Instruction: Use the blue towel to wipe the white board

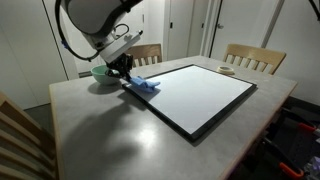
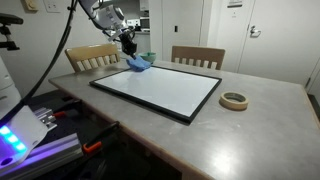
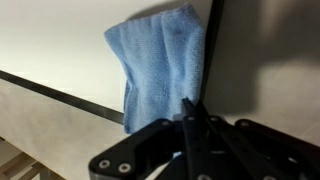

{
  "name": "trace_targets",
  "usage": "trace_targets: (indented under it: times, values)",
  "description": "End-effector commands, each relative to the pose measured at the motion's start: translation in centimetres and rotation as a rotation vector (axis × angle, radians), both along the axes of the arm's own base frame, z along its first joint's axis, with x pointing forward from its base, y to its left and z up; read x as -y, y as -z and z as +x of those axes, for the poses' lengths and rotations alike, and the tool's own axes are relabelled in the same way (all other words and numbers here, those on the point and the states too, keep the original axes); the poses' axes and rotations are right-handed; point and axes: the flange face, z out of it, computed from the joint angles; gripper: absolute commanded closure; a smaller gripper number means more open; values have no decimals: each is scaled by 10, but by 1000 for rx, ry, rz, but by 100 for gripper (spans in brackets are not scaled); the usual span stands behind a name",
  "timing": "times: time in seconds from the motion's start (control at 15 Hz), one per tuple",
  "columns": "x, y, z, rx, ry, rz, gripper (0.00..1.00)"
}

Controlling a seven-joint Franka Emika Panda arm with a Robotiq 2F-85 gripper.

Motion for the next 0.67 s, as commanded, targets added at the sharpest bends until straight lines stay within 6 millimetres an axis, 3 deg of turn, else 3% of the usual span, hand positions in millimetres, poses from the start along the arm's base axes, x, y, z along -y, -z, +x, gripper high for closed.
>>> trace_targets:
  times: [0.0, 0.2, 0.6]
  values:
    - [9, -46, 4, -62, -79, 136, 99]
    - [3, -80, 3, -84, -102, 214, 99]
    - [-22, -122, -2, -19, -132, 332, 99]
